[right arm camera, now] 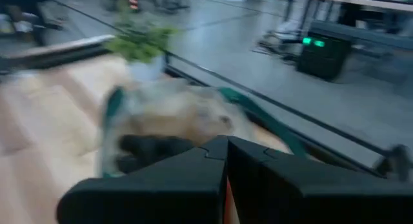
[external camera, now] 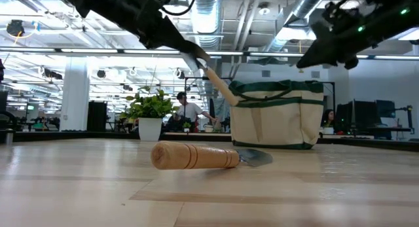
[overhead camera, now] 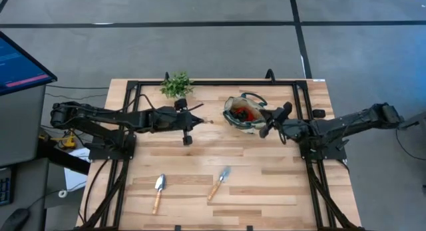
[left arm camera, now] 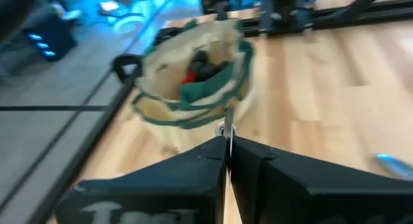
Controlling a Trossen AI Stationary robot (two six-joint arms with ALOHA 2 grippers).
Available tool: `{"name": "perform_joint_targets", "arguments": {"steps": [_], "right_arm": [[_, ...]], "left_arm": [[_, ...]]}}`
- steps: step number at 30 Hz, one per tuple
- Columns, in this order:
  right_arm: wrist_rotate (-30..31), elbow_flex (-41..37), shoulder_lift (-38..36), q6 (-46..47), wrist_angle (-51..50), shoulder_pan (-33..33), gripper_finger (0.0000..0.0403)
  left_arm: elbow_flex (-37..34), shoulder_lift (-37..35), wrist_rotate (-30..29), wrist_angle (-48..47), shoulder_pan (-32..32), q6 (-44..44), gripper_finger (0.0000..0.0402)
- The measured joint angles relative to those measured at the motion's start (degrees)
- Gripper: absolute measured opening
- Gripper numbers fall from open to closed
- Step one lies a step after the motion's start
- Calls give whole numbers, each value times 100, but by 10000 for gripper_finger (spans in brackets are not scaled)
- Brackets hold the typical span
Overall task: Pick & Place Garden tools in Gardening bag
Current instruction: Put the trowel into the gardening bag
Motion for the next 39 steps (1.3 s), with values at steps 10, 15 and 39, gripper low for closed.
{"name": "perform_joint_targets", "arguments": {"steps": [10,15,39], "right_arm": [[-305,0,304,24,-125,-1326,0],[-558,0,302,-139,502,-2038,0],[-5135,4,3194,691,2425,-4236,0]], "left_arm": [[-108,0,226,-26,-2,-224,2],[-203,0,255,-3,-2,-385,2],[-221,1086,364,1053,2,-642,2]]}}
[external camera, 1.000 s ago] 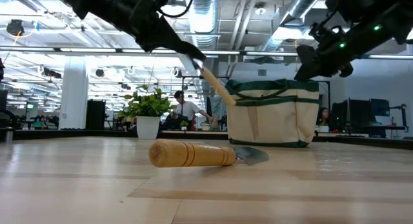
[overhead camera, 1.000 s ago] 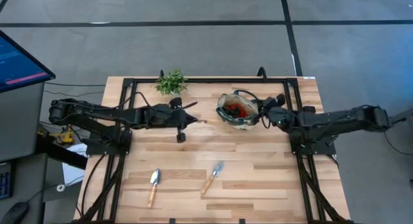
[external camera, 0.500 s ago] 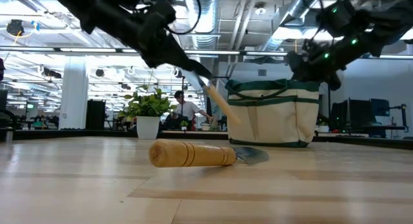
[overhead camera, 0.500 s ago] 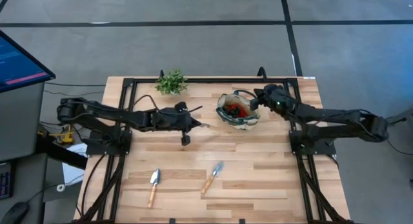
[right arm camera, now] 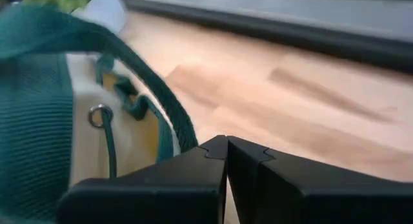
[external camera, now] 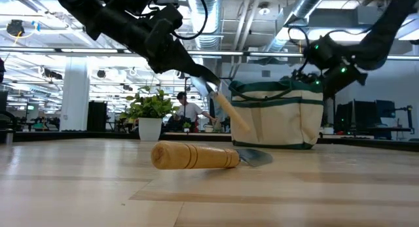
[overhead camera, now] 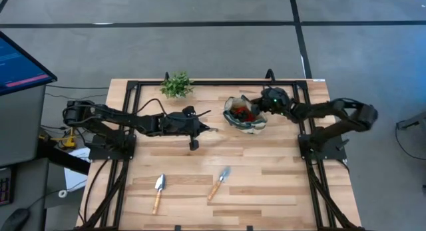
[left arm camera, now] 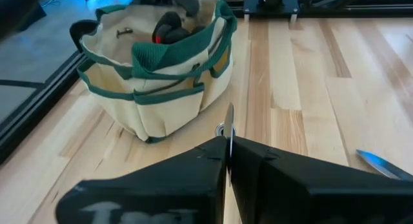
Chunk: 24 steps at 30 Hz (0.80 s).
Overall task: Pick & Place Garden tools in Gardening bag
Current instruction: Put the trowel into the gardening bag
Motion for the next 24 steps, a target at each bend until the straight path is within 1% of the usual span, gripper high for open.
{"name": "perform_joint_targets", "arguments": {"steps": [6,8,14,19,24], "right_arm": [[-674,23,1106,227,1440,109,0],[-885,128,1386,254,1656,169,0],[-1310,697,1916,343,1679,539,0],[-1335,1134,2118,342,1619,909,0],[-1329,1453,2185,367,1252,1266,0]], "left_arm": [[0,0,0,24,0,0,2],[0,0,0,24,0,0,2],[0,0,2,7,-15,-80,2],[0,0,4,-275,-184,-338,2],[0,0,0,-612,-490,-673,2]]}}
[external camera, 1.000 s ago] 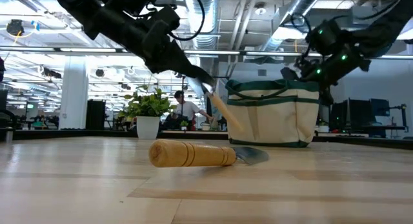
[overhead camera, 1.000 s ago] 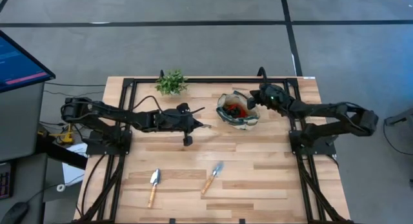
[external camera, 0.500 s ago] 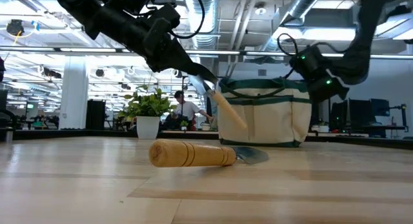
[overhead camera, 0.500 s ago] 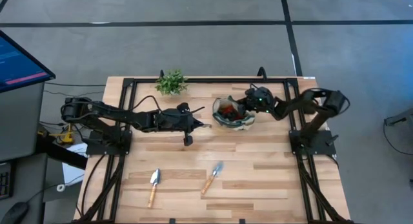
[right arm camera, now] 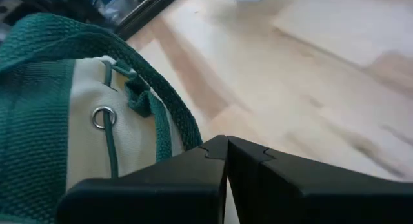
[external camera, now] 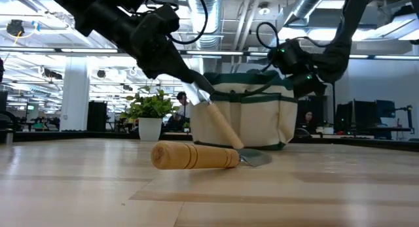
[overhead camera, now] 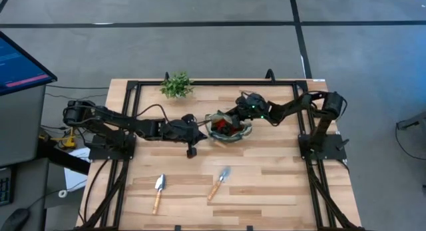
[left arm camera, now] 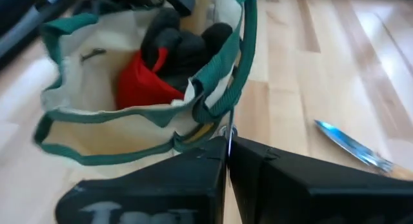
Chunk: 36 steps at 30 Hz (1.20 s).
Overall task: Pick & Place Garden tools in Gardening bag
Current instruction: Put the trowel into the gardening bag
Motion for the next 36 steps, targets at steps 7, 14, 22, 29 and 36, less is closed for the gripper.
{"name": "perform_joint_targets", "arguments": {"steps": [7,14,22,29,36], "right_arm": [[322,197,-2,-193,-250,323,0],[374,195,-62,-282,-288,-267,0],[-141,195,-1092,-412,-503,-431,0],[-81,195,-2644,-789,-1643,-178,0],[801,195,-4034,-1126,-2937,577,0]], "left_arm": [[0,-48,-203,-25,-349,-33,2],[-1,-328,-249,-114,-350,-35,2],[-3,-693,-311,-381,-350,-35,1],[0,-921,-310,-503,-350,-23,2],[-2,-1068,-312,-656,-350,-13,2]]}}
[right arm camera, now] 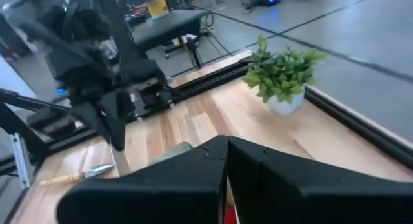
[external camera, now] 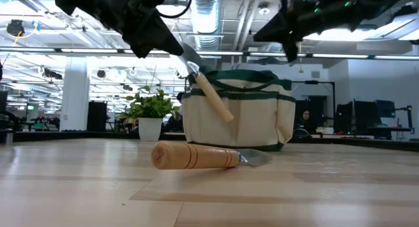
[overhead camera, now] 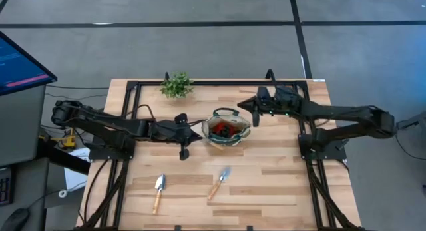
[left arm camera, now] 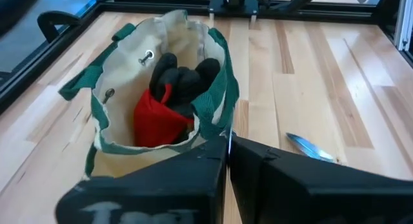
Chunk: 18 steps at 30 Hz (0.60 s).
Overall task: Pick & Place Garden tools in Gardening bag
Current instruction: Put the trowel into the gardening bag
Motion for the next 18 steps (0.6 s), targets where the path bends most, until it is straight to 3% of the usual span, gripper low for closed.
{"name": "perform_joint_targets", "arguments": {"steps": [5,10,18], "right_arm": [[1105,0,-536,-76,-839,719,0],[2083,0,-584,103,-1363,1361,0],[2681,0,-269,414,-1472,1865,0]], "left_arm": [[0,-334,-12,-87,0,0,2],[0,-821,-294,-305,-57,277,2],[2,-1539,-494,-851,-112,234,2]]}}
